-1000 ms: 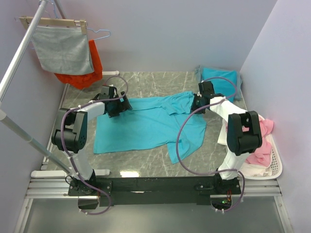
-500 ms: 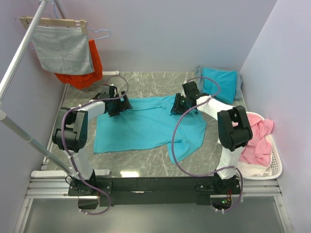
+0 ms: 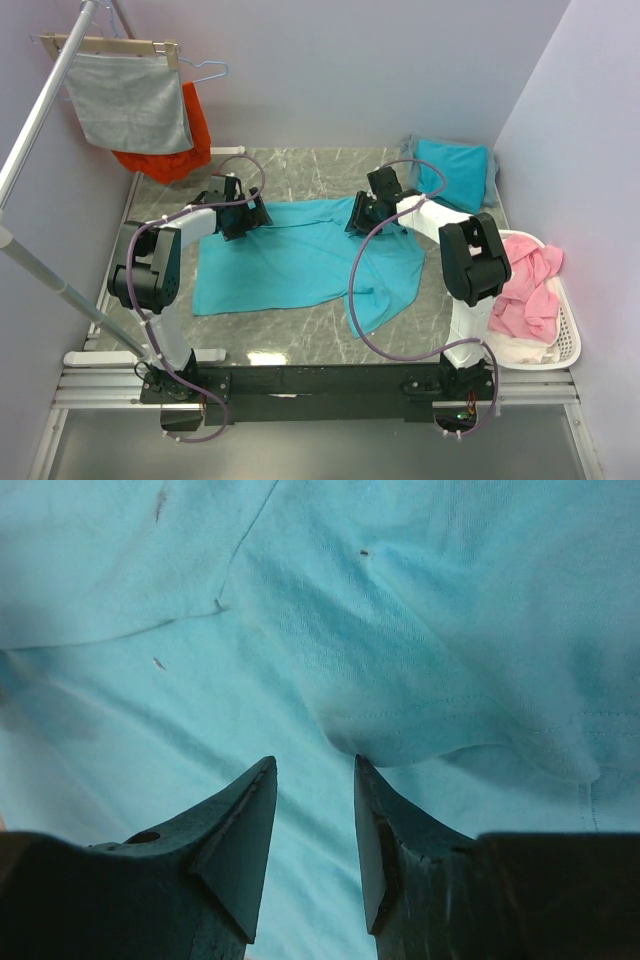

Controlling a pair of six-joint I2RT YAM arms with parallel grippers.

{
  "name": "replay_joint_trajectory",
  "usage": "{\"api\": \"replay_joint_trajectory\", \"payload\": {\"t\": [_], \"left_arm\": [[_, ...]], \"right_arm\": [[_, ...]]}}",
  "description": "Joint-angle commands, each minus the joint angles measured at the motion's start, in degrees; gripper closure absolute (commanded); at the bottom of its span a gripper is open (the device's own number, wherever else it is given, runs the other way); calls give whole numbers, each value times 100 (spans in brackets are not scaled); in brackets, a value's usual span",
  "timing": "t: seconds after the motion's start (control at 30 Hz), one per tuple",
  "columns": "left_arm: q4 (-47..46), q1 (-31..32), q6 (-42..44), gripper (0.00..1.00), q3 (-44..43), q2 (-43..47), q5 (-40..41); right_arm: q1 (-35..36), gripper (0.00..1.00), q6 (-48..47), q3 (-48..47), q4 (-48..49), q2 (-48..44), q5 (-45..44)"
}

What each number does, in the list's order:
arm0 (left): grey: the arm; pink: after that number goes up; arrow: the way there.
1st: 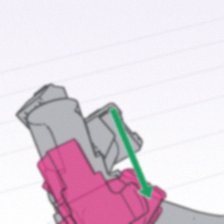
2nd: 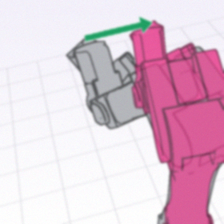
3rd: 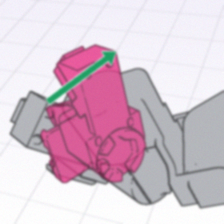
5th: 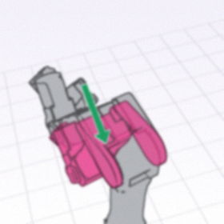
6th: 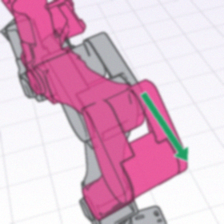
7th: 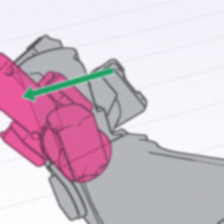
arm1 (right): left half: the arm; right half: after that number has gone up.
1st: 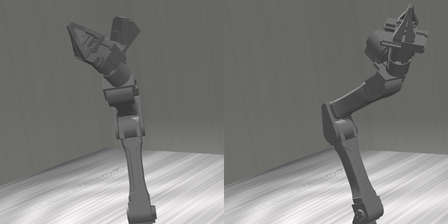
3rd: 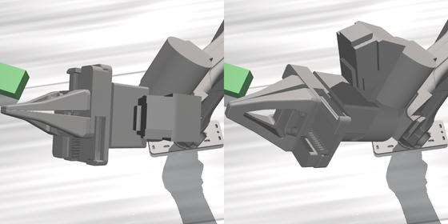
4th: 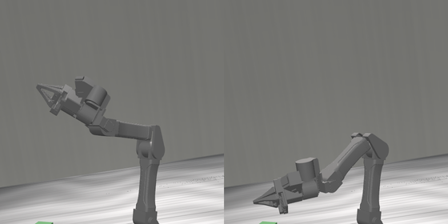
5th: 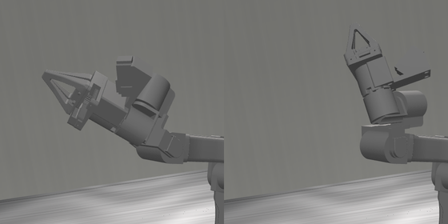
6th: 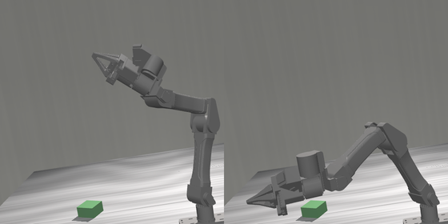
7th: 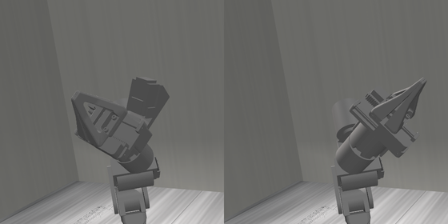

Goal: Fold and stack the t-shirts
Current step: Fold the tshirt

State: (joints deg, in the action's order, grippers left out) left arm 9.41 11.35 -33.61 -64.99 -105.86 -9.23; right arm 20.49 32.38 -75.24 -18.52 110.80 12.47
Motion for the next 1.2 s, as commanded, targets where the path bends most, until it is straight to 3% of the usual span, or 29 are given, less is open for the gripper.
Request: {"api": "replay_joint_trajectory", "payload": {"t": [0.0, 0.53, 0.87, 1.0, 1.03, 1.07, 1.17], "left_arm": [[166, 16, 152, 1, -154, -145, 18], [219, 16, 179, 1, -207, -242, 1], [298, 25, 188, 0, -216, -154, 62], [307, 16, 205, 0, -224, -145, 97], [316, 16, 205, 0, -224, -154, 97], [307, 16, 205, 1, -216, -163, 97], [316, 16, 197, 1, -224, -154, 88]], "right_arm": [[104, 55, 145, -79, 59, -50, -236], [219, 56, 251, 238, 103, -121, -482], [201, 59, 5, -473, -36, 406, -746], [192, 68, -39, -552, 77, 495, -781], [192, 74, -39, -570, 42, 495, -799], [192, 87, -56, -562, 77, 486, -781], [192, 100, -92, -430, 252, 302, -589]]}}
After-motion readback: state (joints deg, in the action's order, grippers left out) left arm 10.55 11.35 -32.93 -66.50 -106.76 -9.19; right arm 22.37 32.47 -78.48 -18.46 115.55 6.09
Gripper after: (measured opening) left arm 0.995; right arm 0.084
